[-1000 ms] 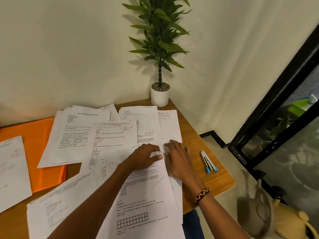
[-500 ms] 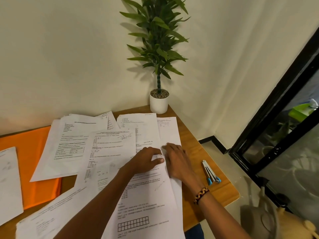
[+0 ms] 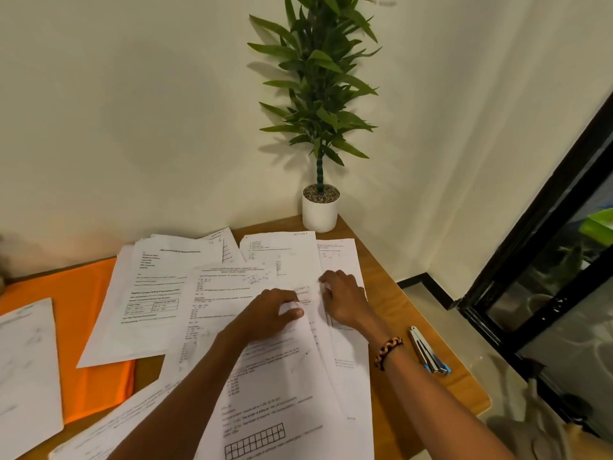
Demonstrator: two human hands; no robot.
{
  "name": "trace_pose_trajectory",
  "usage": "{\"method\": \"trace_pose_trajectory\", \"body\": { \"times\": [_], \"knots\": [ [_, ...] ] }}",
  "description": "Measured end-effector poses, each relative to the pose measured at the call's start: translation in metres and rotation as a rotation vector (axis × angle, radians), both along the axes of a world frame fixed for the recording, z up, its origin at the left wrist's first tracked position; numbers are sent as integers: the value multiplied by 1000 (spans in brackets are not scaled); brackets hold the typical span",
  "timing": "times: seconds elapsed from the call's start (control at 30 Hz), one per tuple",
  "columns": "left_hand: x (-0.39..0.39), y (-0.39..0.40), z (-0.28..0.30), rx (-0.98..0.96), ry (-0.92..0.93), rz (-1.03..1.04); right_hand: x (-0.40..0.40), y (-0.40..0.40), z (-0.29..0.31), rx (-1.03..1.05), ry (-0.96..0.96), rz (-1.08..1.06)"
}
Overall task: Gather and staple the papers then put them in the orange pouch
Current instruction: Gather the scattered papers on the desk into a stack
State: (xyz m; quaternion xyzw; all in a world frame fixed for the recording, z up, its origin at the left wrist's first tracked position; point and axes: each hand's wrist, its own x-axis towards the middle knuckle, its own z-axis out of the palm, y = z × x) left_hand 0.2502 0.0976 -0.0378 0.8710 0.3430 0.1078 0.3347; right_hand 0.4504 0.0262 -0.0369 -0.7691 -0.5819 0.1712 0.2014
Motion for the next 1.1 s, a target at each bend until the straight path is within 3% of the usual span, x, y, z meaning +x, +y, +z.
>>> {"method": "trace_pose_trajectory", "body": {
  "times": [0.13, 0.23, 0.77, 1.1],
  "knots": [
    [-6, -1, -10, -37, -79, 49, -5, 34, 13, -7, 483, -204],
    [-6, 0, -10, -61, -68, 45, -2, 58, 13, -34, 617, -349],
    [-5, 3, -15, -115, -89, 49, 0, 82, 17, 11, 397, -522],
    [-8, 7, -15, -98, -78, 57, 0, 67, 54, 314, 264, -640]
  ]
}}
